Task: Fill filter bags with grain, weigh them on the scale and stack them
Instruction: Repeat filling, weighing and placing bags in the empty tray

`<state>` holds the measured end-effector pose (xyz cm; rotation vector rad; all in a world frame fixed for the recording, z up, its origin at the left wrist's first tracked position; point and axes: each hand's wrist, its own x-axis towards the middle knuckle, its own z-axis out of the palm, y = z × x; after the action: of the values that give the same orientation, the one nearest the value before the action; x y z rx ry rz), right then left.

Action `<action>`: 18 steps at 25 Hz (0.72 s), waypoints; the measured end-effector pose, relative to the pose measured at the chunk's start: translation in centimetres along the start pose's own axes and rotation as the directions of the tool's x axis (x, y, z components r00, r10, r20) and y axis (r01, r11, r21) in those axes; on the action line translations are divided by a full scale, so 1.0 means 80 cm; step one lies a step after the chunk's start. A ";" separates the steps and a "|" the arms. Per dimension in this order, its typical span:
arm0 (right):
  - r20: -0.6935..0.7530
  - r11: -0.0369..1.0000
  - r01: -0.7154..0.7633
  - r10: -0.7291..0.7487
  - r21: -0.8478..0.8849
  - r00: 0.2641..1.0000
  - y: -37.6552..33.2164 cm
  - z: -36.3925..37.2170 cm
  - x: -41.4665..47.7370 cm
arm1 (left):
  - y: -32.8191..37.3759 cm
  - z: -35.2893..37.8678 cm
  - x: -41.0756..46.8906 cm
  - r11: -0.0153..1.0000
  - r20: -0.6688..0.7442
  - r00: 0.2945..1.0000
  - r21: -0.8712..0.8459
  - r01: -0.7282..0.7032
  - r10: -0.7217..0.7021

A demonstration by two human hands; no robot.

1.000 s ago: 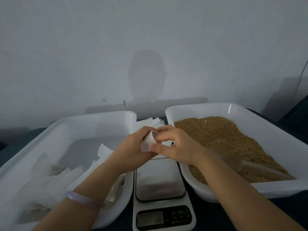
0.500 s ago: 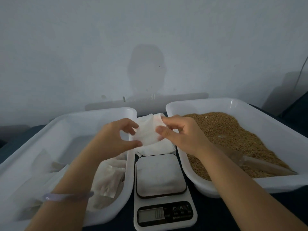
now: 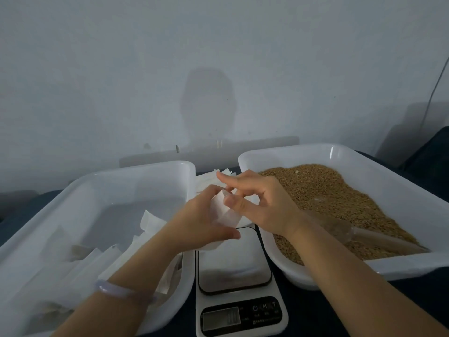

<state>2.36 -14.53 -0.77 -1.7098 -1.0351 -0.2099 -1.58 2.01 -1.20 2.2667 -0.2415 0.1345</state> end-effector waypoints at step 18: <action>-0.011 0.293 -0.492 0.852 -0.820 0.524 0.064 -0.219 -0.109 | 0.007 0.004 -0.011 0.987 0.012 0.990 0.072 -0.142 0.141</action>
<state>6.69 -34.21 -2.36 -2.9610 -0.3223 0.4448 -2.53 1.55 -1.13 2.3221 -0.4076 0.2127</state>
